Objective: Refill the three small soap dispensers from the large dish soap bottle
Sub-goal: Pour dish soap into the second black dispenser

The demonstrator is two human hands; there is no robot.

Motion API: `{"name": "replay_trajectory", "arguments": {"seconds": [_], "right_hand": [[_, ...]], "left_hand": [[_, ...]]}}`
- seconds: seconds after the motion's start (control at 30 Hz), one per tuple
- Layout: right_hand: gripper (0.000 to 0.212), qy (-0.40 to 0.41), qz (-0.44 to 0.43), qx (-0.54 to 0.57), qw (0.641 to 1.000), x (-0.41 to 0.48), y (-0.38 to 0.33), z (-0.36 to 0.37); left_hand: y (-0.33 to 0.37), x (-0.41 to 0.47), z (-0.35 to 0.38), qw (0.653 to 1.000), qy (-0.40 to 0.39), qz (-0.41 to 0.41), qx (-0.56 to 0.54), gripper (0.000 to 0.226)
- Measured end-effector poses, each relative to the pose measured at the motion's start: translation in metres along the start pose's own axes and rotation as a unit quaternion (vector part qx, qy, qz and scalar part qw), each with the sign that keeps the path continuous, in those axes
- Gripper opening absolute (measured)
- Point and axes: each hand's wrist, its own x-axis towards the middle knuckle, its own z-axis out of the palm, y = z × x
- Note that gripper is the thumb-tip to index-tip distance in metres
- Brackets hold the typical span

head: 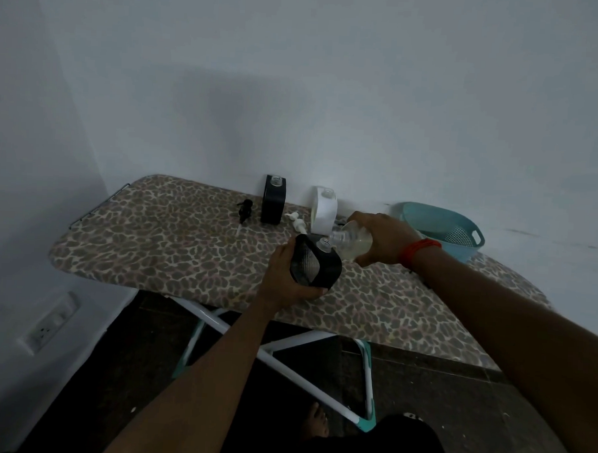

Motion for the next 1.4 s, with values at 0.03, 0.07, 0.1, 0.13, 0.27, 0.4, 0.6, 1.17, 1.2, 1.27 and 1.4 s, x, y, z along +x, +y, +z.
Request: {"name": "replay_trajectory", "arguments": {"seconds": [0.03,0.07,0.1,0.13,0.27,0.4,0.6,1.17,1.2,1.27,1.4], "right_hand": [[0.075,0.002,0.001,-0.003,1.000,0.000,-0.001,0.000],[0.075,0.003,0.003,-0.007,1.000,0.000,-0.002,0.000],[0.075,0.002,0.005,-0.013,1.000,0.000,-0.003,-0.001],[0.075,0.000,0.006,-0.020,1.000,0.000,-0.004,-0.001],[0.079,-0.018,0.002,-0.044,0.999,0.002,-0.008,-0.006],[0.080,-0.023,-0.005,-0.083,0.996,0.004,-0.010,-0.011],[0.086,-0.029,-0.009,-0.108,0.994,0.005,-0.012,-0.014],[0.088,-0.030,-0.014,-0.173,0.984,0.008,-0.014,-0.018],[0.089,-0.031,-0.016,-0.177,0.984,0.009,-0.014,-0.018],[0.090,-0.031,-0.019,-0.187,0.982,0.010,-0.015,-0.019],[0.088,-0.035,-0.025,-0.201,0.979,0.012,-0.017,-0.020]], "left_hand": [[0.000,0.000,0.000,1.000,0.001,0.001,0.000,0.130],[0.000,0.000,0.000,1.000,0.002,0.001,0.000,0.130],[0.000,-0.001,0.000,1.000,0.002,0.000,0.002,0.130],[0.000,-0.001,0.000,1.000,0.000,-0.003,0.004,0.130],[0.000,0.000,0.000,1.000,-0.003,-0.007,0.012,0.127],[0.000,0.000,0.000,1.000,-0.004,-0.007,0.009,0.126],[-0.002,0.001,0.000,1.000,-0.007,-0.009,0.008,0.124],[-0.002,0.002,0.001,1.000,0.003,0.003,0.011,0.121],[-0.002,0.001,0.001,1.000,0.003,0.002,0.011,0.121],[-0.002,0.001,0.001,1.000,0.002,0.001,0.008,0.122],[-0.003,0.000,0.001,1.000,0.000,-0.002,0.001,0.123]]}}
